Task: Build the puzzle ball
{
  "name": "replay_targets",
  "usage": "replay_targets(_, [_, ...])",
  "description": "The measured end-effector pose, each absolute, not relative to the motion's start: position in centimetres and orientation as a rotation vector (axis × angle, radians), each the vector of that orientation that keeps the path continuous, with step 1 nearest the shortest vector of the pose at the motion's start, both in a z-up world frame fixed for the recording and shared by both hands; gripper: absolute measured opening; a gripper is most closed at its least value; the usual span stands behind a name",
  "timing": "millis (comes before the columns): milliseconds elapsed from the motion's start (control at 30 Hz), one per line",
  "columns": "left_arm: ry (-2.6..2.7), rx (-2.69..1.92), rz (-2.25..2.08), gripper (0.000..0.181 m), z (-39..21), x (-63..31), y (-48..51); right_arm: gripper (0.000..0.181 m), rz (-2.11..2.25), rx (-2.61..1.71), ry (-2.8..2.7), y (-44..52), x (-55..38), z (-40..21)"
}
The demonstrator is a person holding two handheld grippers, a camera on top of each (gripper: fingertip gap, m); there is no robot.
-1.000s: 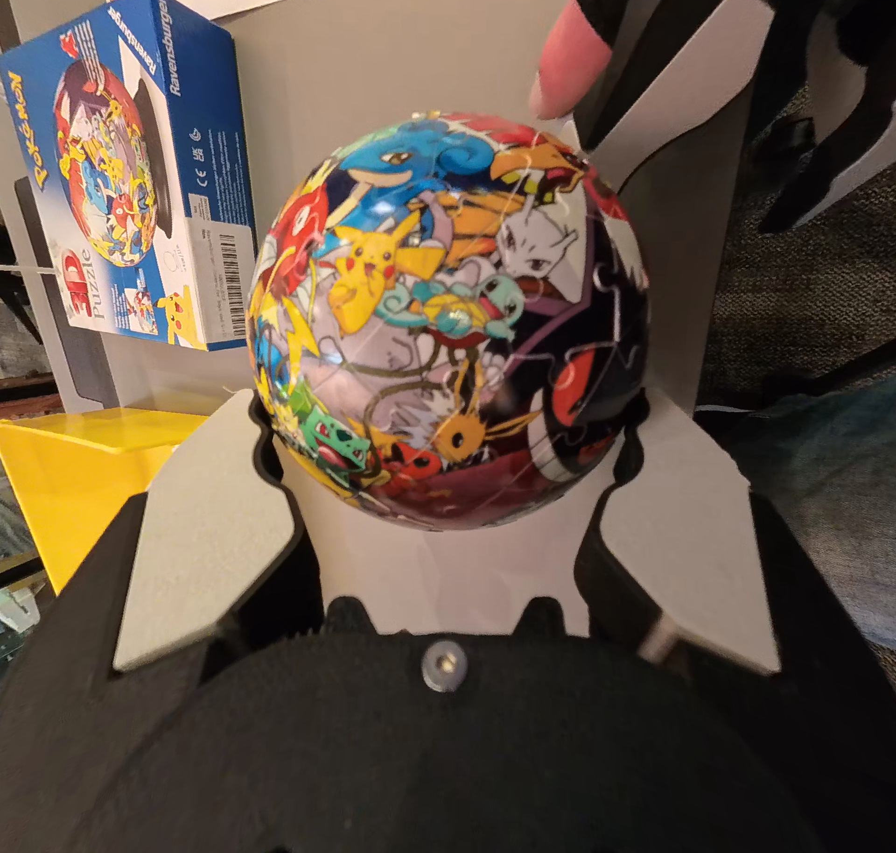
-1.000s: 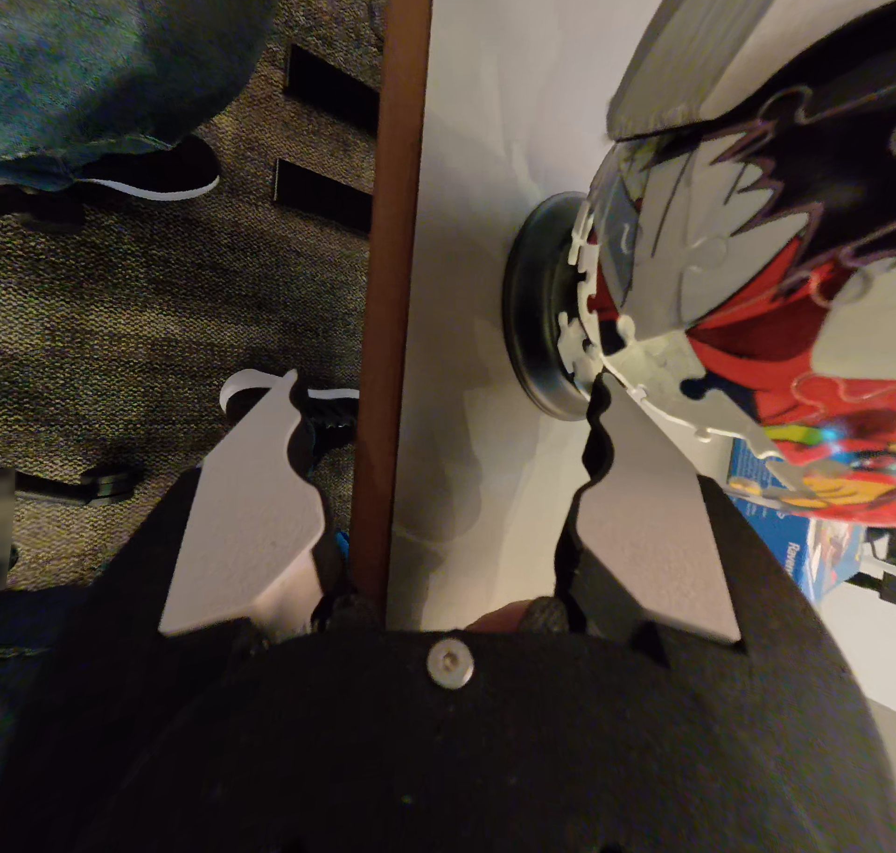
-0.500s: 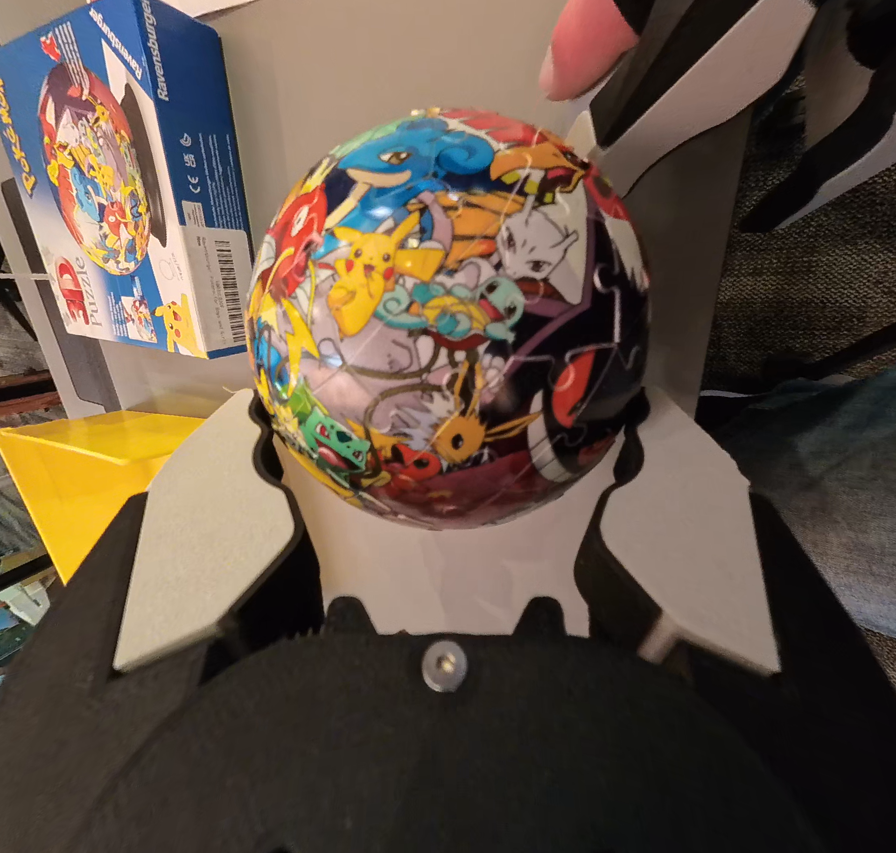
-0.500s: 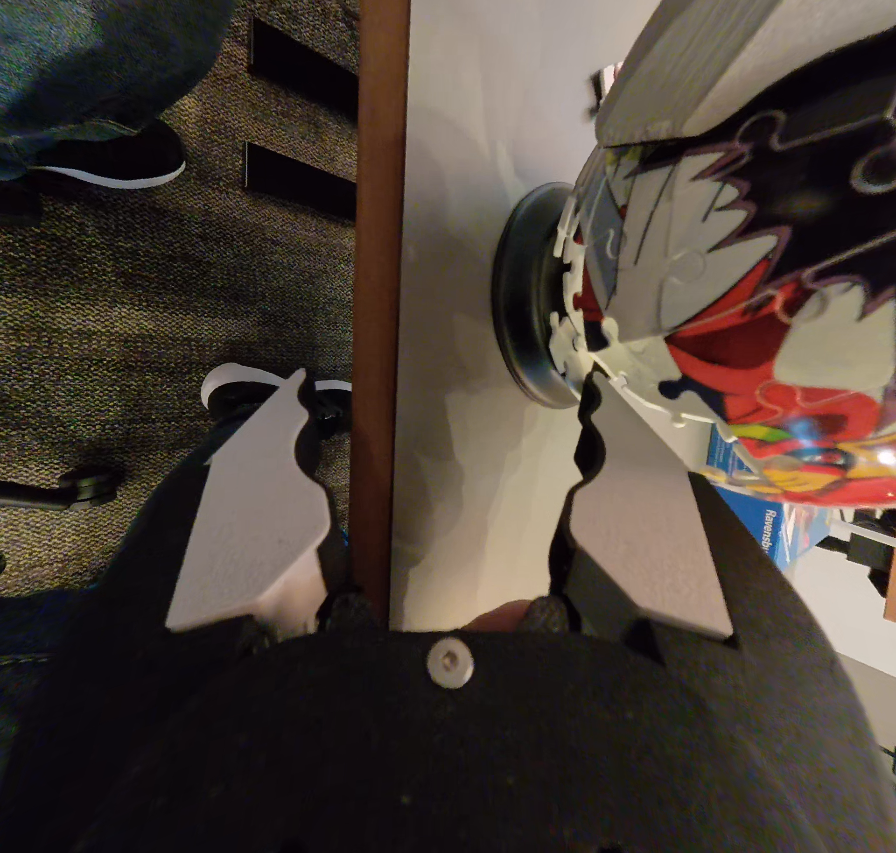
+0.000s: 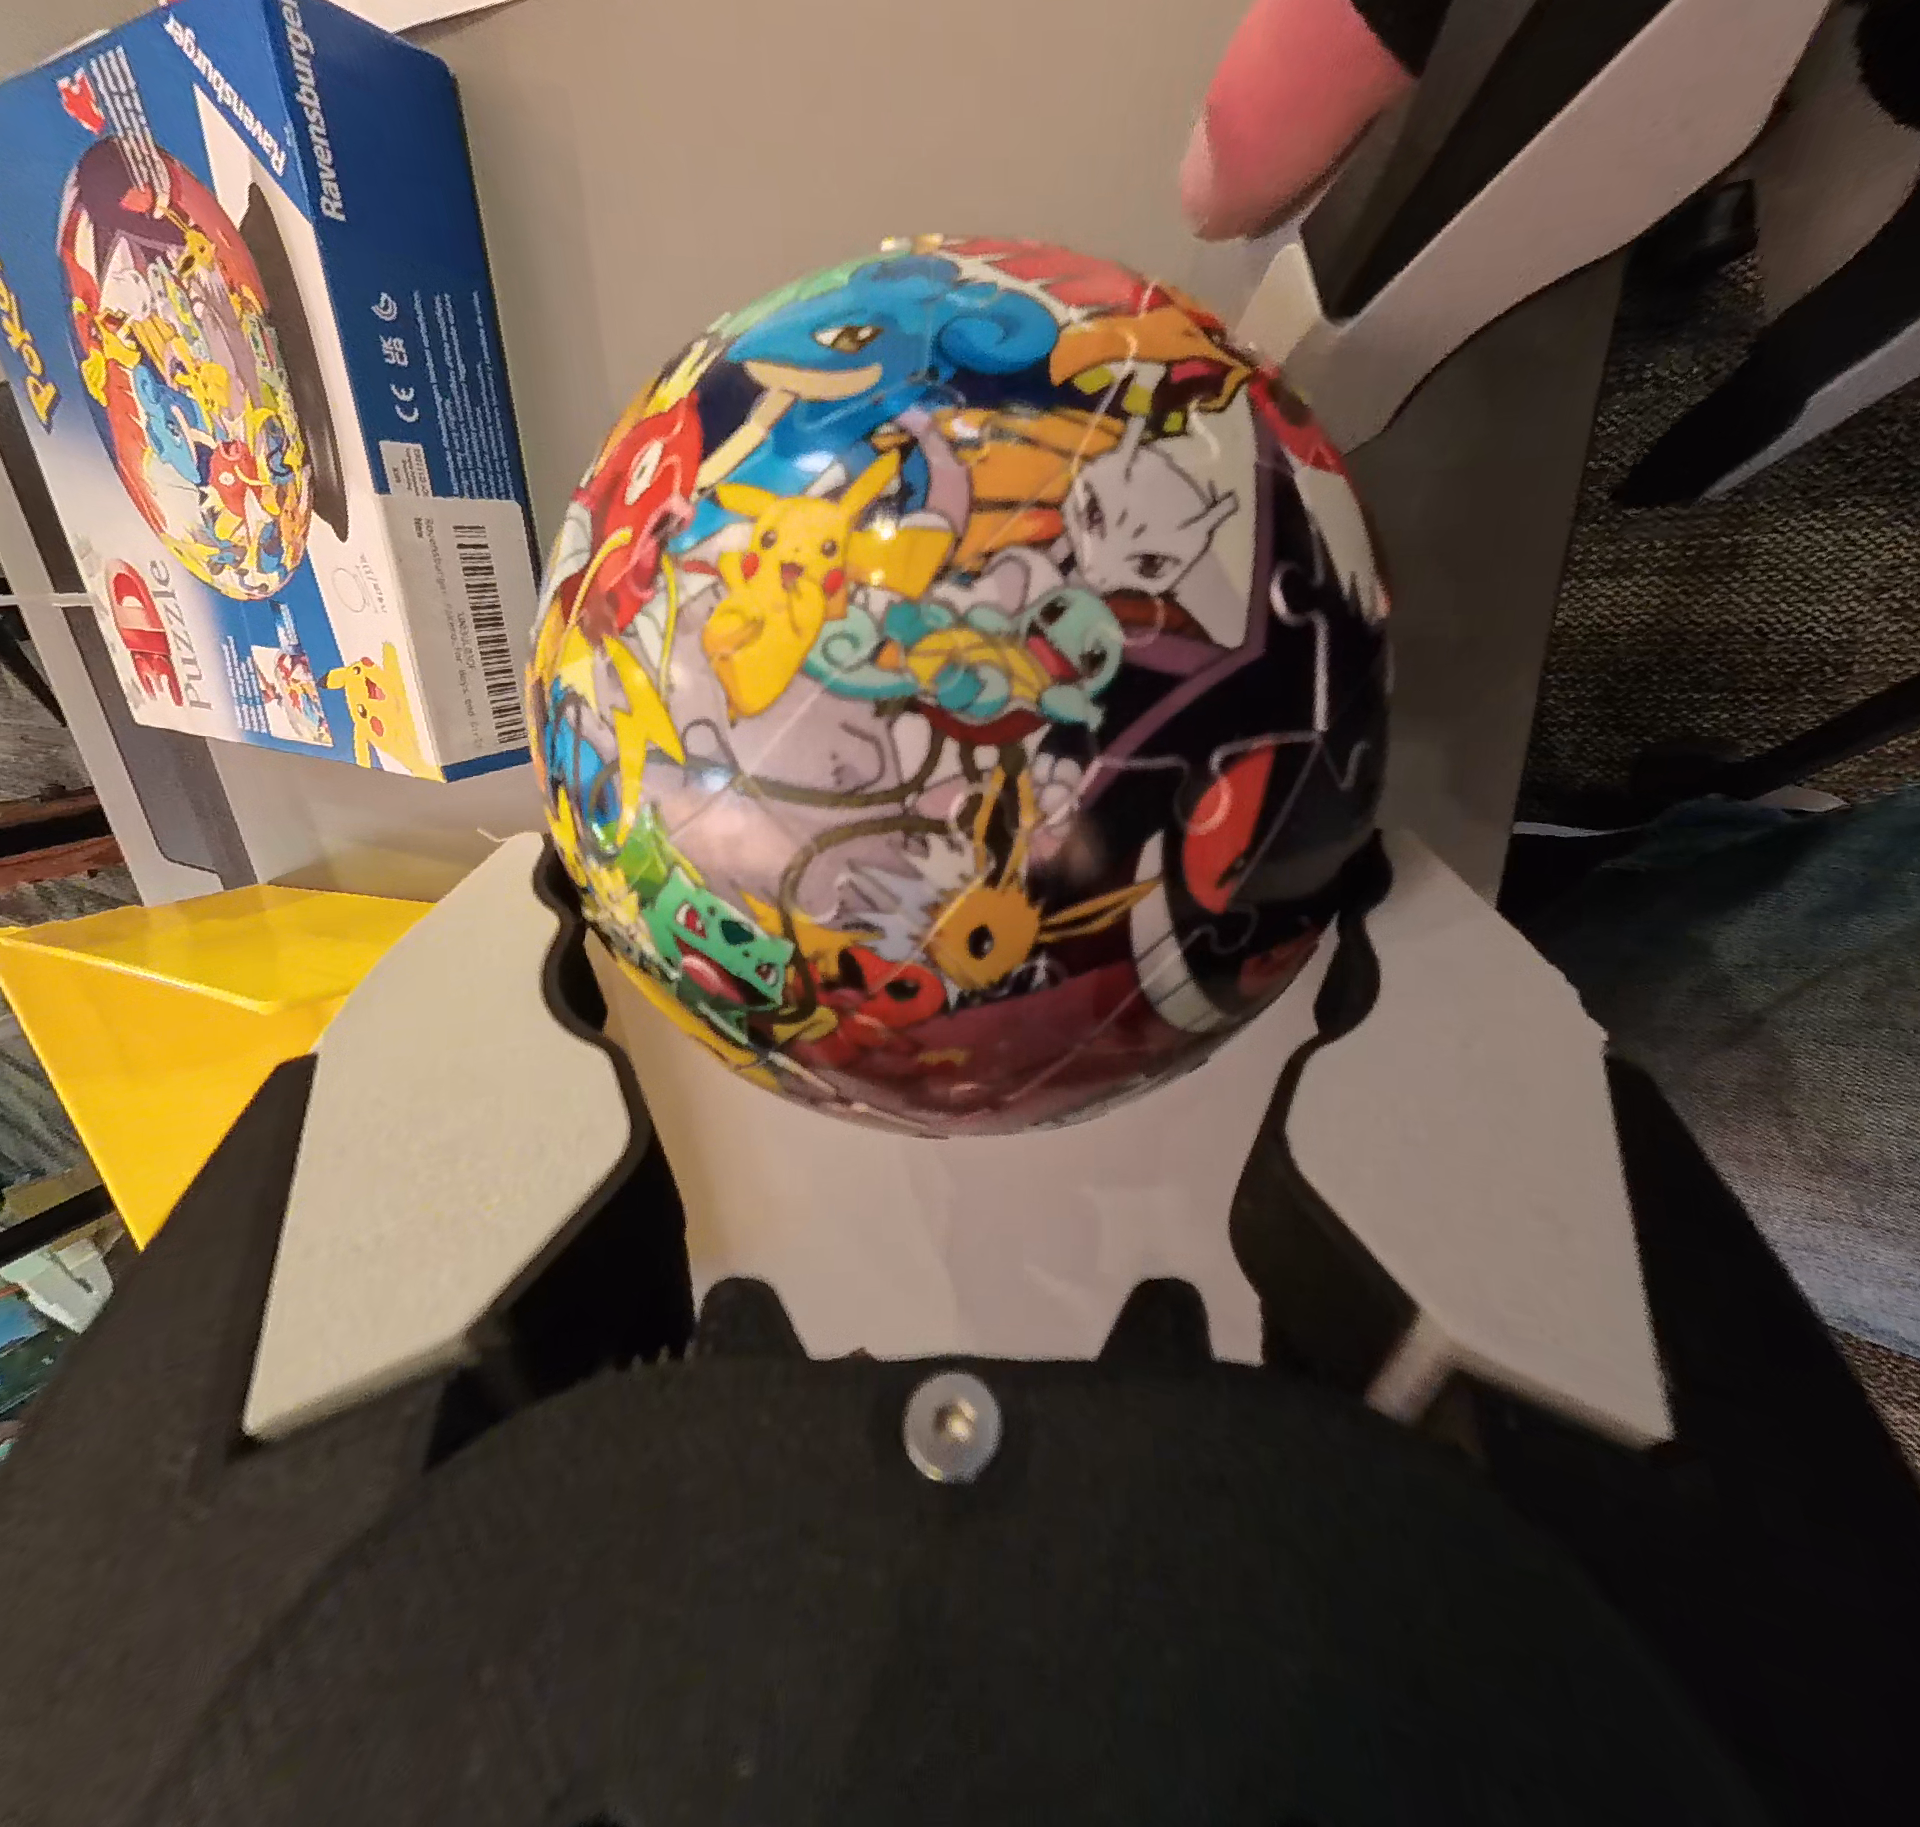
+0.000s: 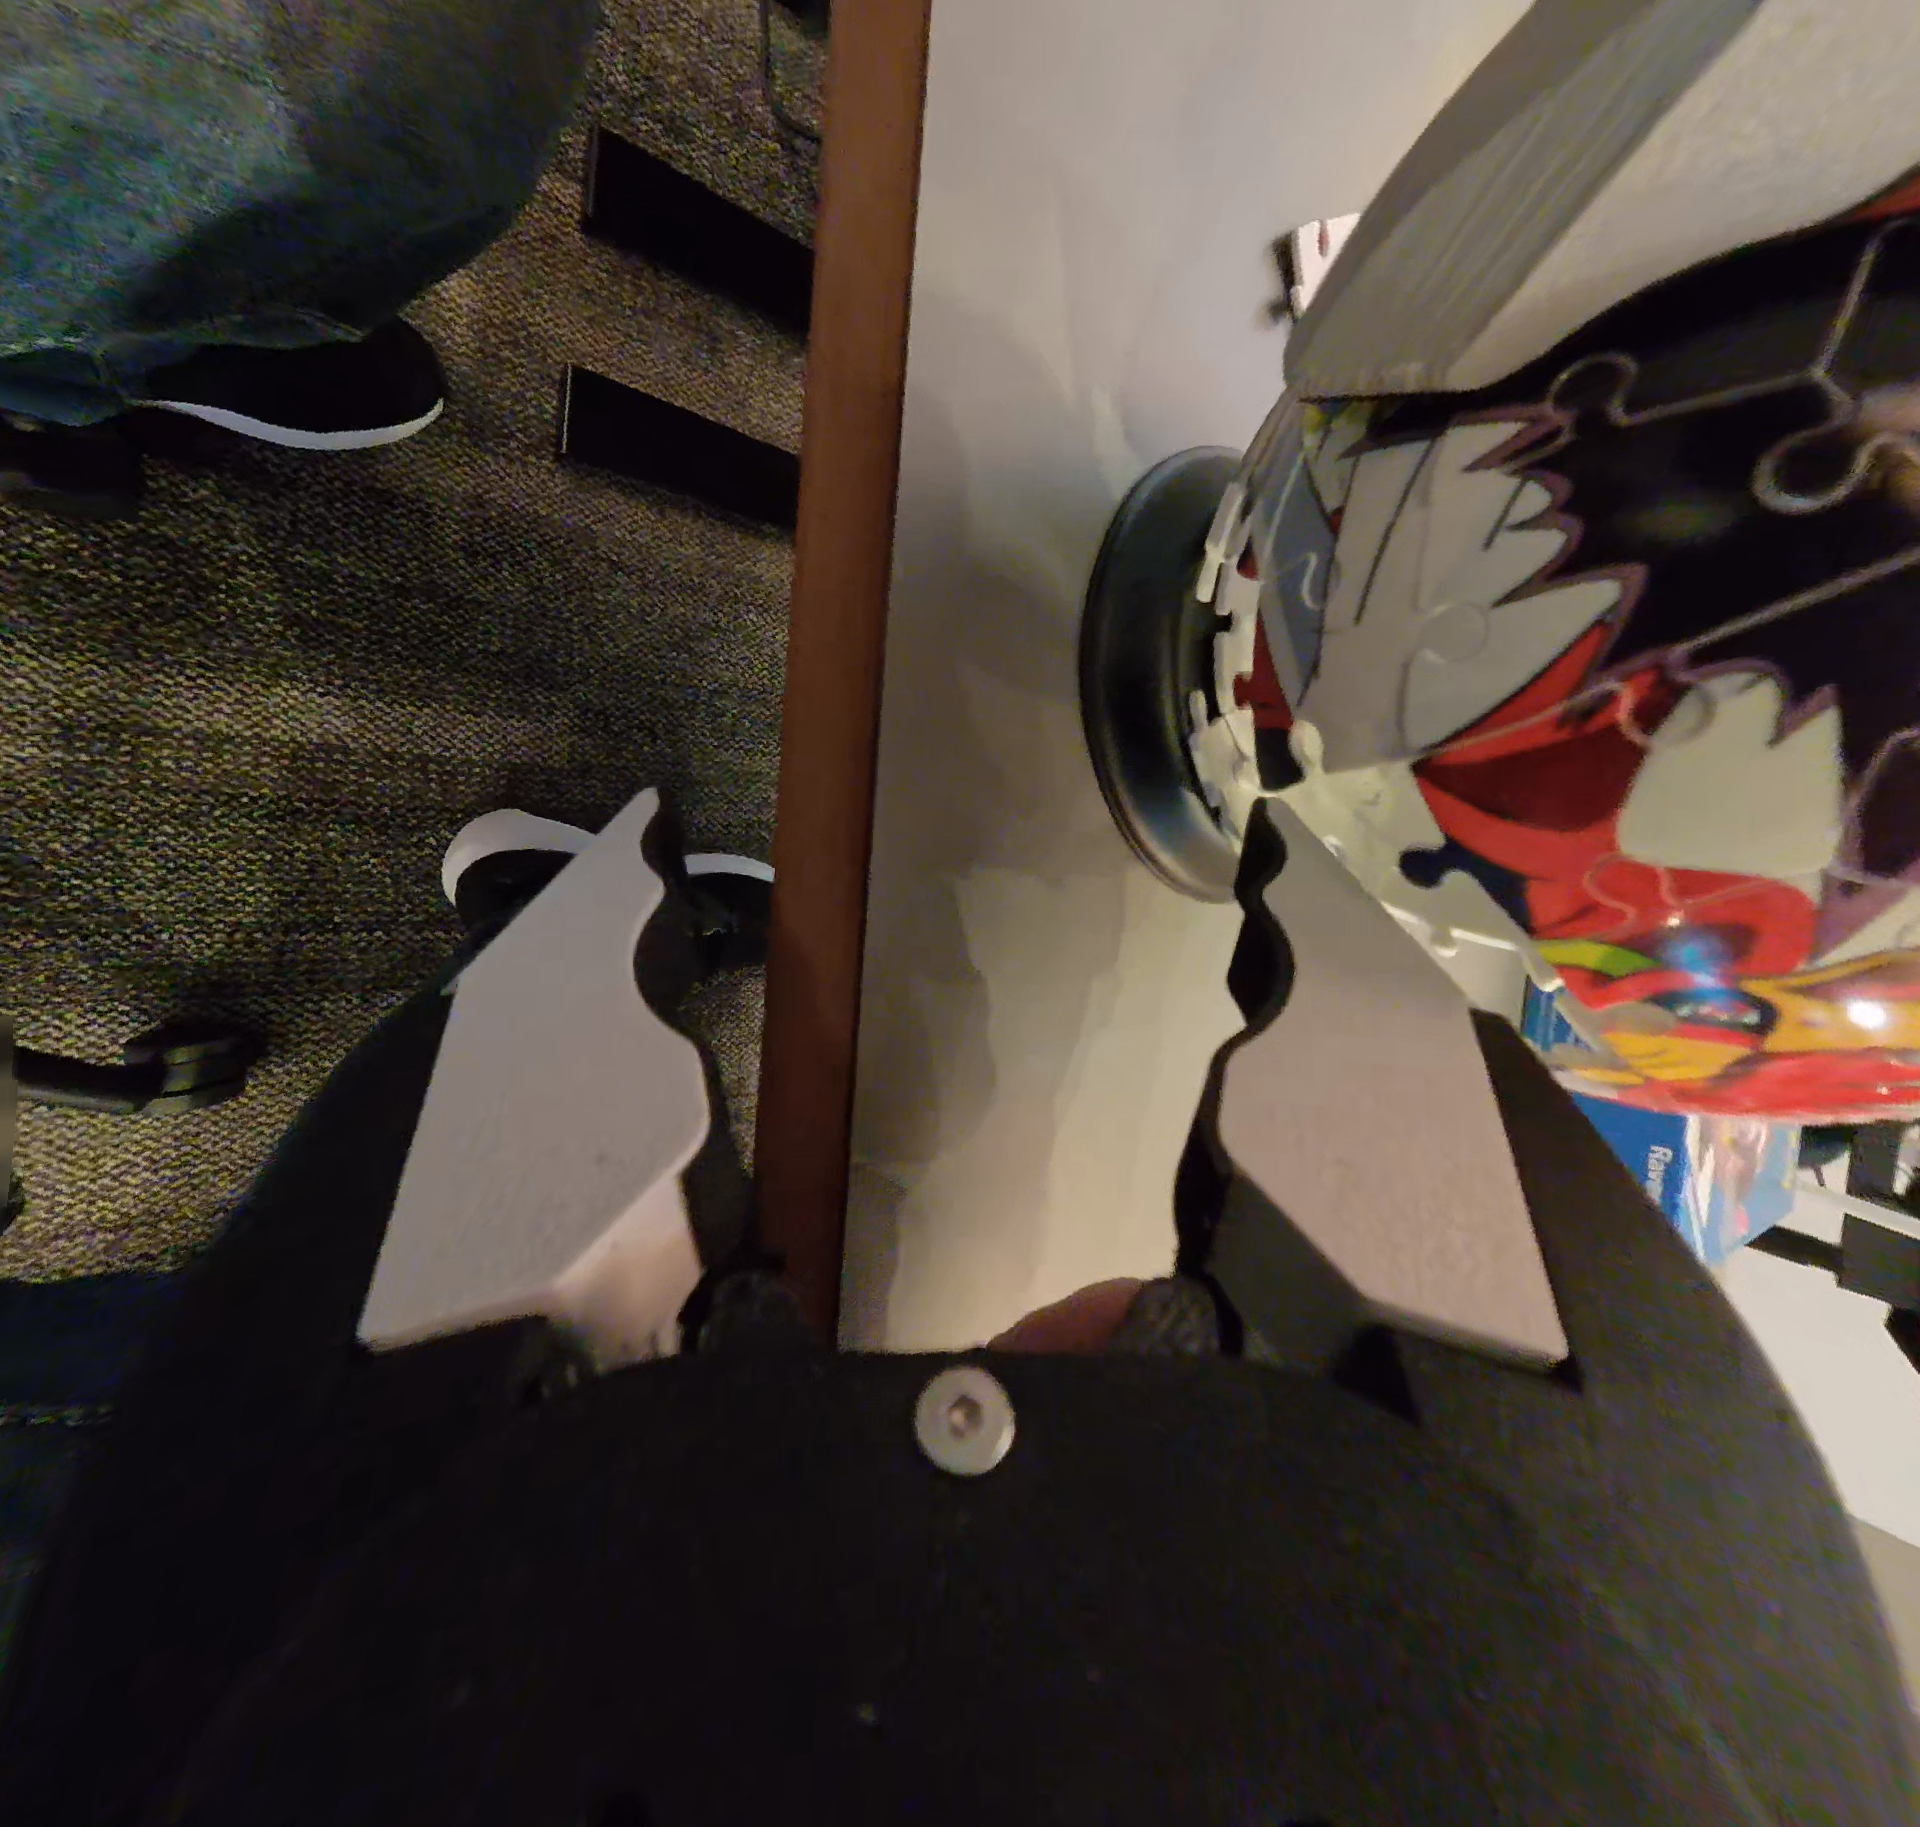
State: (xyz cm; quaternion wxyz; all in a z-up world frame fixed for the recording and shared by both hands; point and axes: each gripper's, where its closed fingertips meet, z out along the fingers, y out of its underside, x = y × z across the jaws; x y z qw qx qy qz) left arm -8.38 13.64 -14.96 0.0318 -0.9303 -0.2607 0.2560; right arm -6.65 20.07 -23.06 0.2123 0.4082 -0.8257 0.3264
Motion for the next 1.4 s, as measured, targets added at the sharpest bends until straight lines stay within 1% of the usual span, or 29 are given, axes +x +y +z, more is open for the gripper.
replay_targets(267, [-0.8,-2.868,0.783,0.134,-15.0,-8.2,13.6,0.104,0.926,1.136,-2.294,19.9,-6.2,-23.0])
replay_targets(567, [-0.798,-2.867,0.782,0.134,-15.0,-8.2,13.4,0.119,0.883,1.149,-2.334,19.2,-6.3,-24.0])
replay_targets(767, [-0.785,-2.877,0.774,0.134,-15.0,-8.2,13.3,0.12,0.799,1.176,-2.32,19.2,-6.4,-24.2])
replay_targets(933, [-0.783,-2.879,0.776,0.134,-15.0,-8.2,13.2,0.116,0.777,1.183,-2.292,19.3,-6.6,-24.4])
replay_targets(1067, [-0.783,-2.873,0.777,0.134,-15.0,-8.2,13.2,0.117,0.762,1.179,-2.28,19.5,-6.8,-24.5])
replay_targets(1267, [-0.78,-2.87,0.776,0.134,-15.1,-8.3,13.2,0.108,0.78,1.178,-2.299,20.3,-6.6,-24.2])
replay_targets(1400, [-0.781,-2.869,0.78,0.134,-15.1,-8.3,13.3,0.108,0.791,1.2,-2.307,20.7,-6.5,-24.3])
